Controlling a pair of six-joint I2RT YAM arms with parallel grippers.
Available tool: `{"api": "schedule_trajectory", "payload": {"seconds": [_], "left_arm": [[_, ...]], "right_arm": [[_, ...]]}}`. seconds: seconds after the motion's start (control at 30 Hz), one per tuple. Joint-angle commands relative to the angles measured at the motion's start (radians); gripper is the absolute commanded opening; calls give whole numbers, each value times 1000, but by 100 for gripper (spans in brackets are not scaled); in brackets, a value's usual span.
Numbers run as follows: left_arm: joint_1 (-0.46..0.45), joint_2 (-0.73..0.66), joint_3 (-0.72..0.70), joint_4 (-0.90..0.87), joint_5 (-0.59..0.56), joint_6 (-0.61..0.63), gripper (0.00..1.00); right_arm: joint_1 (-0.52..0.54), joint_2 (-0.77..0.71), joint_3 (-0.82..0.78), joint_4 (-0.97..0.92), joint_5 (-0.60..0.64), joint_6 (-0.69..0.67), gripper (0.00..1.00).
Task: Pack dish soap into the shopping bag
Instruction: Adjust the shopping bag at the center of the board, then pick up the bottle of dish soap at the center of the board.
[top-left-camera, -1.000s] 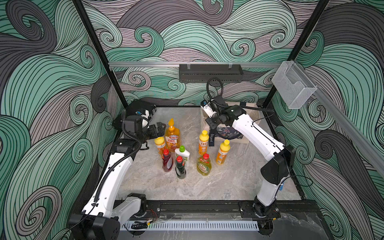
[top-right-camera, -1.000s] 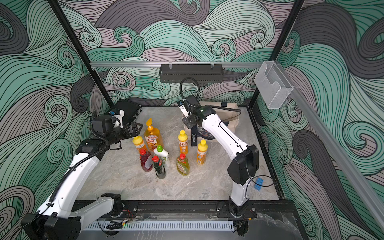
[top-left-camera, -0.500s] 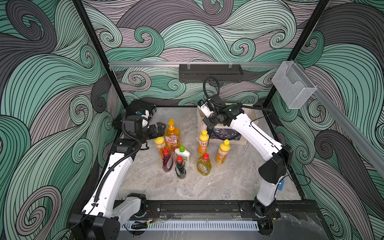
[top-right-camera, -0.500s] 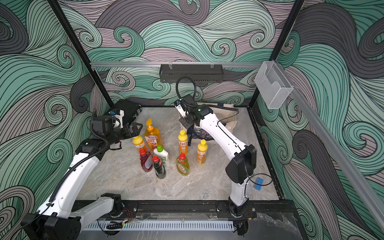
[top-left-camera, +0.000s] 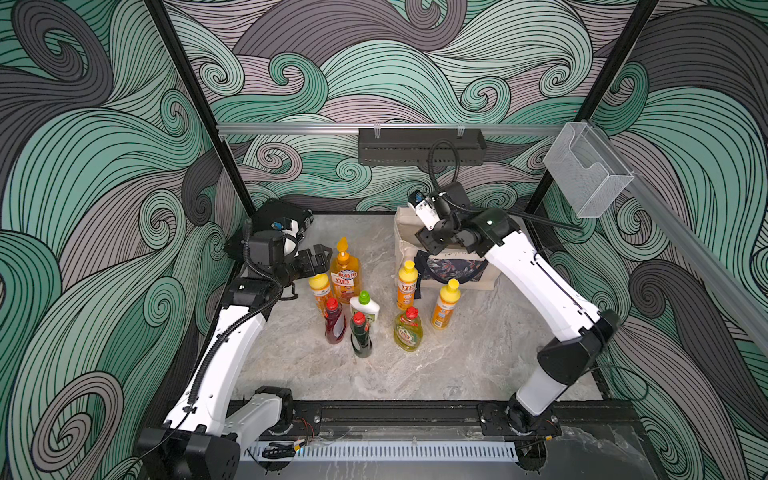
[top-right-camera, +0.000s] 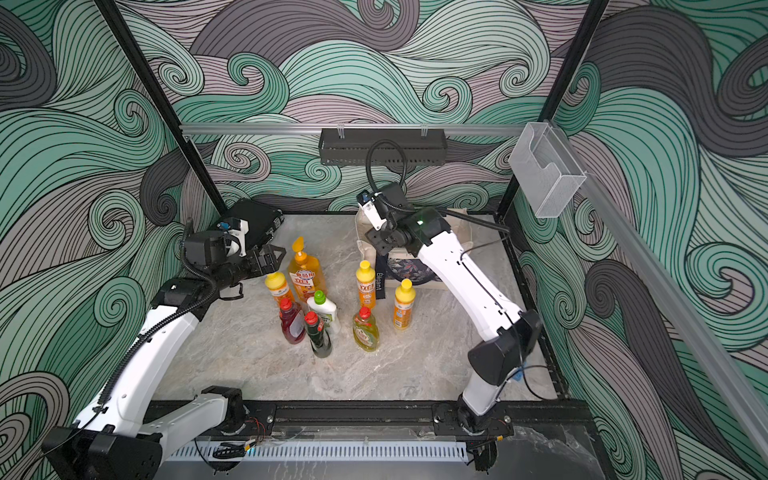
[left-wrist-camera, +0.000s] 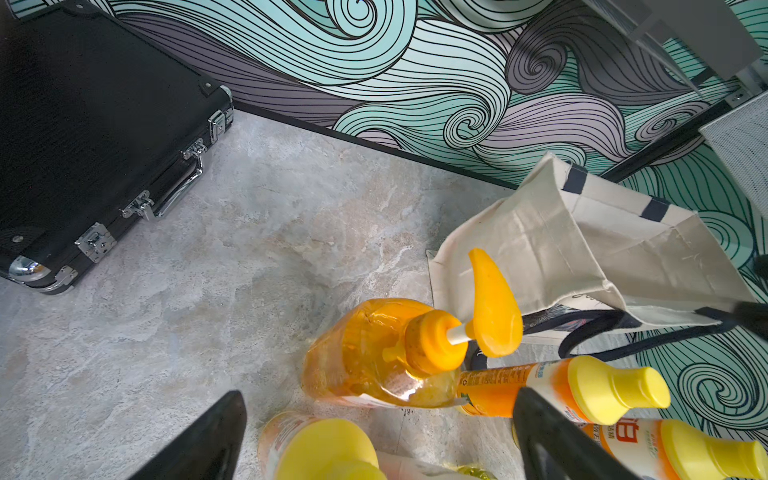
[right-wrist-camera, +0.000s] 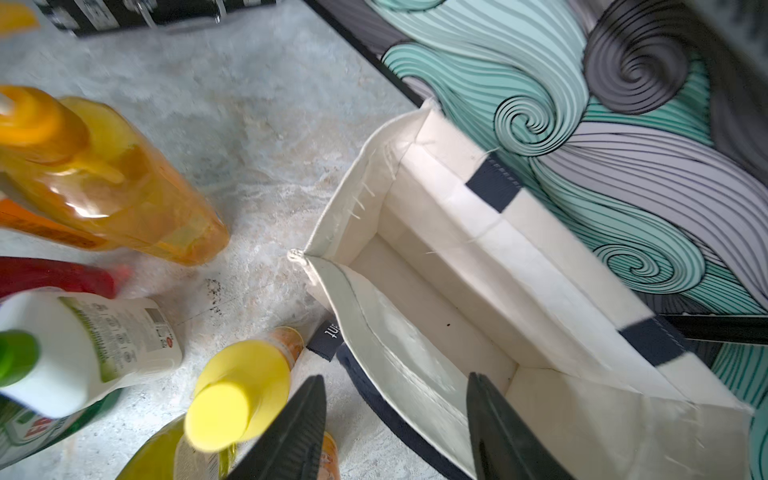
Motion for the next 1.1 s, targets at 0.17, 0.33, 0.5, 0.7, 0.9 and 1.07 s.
{"api": "schedule_trajectory", "payload": {"seconds": [0.17, 0.33, 0.5, 0.7, 0.9, 1.07], "left_arm": [[-5, 1, 9, 3, 41, -9, 99], [-5, 4, 4, 25, 86, -24, 99], [-5, 10, 5, 24, 97, -24, 99], [-7, 14, -2, 36, 121, -26, 99], [-8, 14, 5, 24, 114, -18, 99], [-8, 32, 10, 39, 156, -24, 98]], "right_arm": [[12, -367, -247, -71, 18, 149, 64], [49, -576, -457, -66, 12, 209, 69], [59, -738, -636, 19, -36, 221, 70], [61, -859, -833, 207, -148, 232, 72], [62, -899, -922, 289, -179, 233, 72], [62, -929, -1009, 350, -155, 244, 72]]}}
